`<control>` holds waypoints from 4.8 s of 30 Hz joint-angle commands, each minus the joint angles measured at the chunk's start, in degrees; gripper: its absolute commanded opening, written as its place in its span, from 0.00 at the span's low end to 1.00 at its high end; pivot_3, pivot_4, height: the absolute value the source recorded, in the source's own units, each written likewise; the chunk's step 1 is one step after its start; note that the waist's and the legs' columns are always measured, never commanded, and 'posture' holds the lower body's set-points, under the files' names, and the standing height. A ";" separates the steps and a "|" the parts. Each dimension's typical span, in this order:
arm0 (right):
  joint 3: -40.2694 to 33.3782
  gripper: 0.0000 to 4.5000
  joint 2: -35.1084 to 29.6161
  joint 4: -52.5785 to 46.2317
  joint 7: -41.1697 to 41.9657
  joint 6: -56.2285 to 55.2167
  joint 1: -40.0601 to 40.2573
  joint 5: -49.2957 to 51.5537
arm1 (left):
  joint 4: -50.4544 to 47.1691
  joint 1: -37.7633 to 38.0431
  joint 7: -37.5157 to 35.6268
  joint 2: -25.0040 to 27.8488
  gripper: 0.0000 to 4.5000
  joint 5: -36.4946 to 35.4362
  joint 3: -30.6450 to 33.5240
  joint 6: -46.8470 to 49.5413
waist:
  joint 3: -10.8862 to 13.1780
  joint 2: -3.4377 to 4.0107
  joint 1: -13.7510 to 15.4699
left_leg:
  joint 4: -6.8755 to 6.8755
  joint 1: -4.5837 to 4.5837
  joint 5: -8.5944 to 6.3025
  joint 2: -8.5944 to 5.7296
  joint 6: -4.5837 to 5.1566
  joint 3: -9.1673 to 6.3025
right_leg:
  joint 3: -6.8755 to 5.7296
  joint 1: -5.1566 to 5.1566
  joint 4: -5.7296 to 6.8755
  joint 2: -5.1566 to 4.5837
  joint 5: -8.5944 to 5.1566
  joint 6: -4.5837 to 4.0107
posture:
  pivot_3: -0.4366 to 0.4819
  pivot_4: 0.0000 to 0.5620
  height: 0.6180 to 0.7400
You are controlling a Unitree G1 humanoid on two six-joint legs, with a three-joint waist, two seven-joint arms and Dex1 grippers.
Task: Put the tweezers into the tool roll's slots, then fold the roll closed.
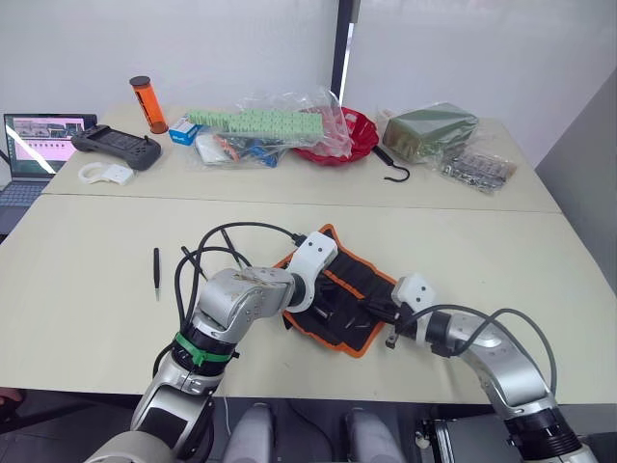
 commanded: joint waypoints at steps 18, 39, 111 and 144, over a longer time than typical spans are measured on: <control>-6.69 0.00 -1.27 -4.00 1.16 2.85 3.21 5.36 | -5.72 2.03 -6.12 3.95 0.98 -1.43 3.91 4.03 | -0.01 0.04 -0.27 | 0.00 -0.01 0.00 -0.02 0.00 -0.01 | 0.00 -0.02 0.02 -0.02 0.00 0.01 | 0.48 0.27 1.00; -3.95 0.00 2.06 9.56 3.71 -4.13 -0.08 2.07 | -19.97 19.82 -19.66 23.36 0.98 -7.65 33.10 -13.46 | 0.02 0.10 -1.38 | -0.20 0.06 0.00 0.09 0.00 0.05 | 0.06 -0.09 0.00 0.03 0.02 -0.05 | 0.48 0.27 1.00; -2.24 0.00 3.87 15.68 6.12 -8.88 -2.21 0.48 | -9.90 34.82 13.40 9.79 0.00 2.47 45.41 -22.73 | -0.59 -0.19 -0.15 | -0.35 0.41 -0.09 0.51 -0.10 0.62 | 0.24 0.03 -0.06 0.22 -0.02 -0.33 | 0.48 0.27 1.00; -3.63 0.00 5.37 14.59 2.88 -9.17 -1.55 0.20 | -21.71 3.29 -7.94 18.99 0.00 -20.77 13.95 6.55 | -0.48 -0.14 -0.31 | -0.28 0.29 -0.08 0.57 -0.10 0.53 | 0.29 0.01 -0.09 0.42 -0.08 -0.18 | 0.48 0.27 1.00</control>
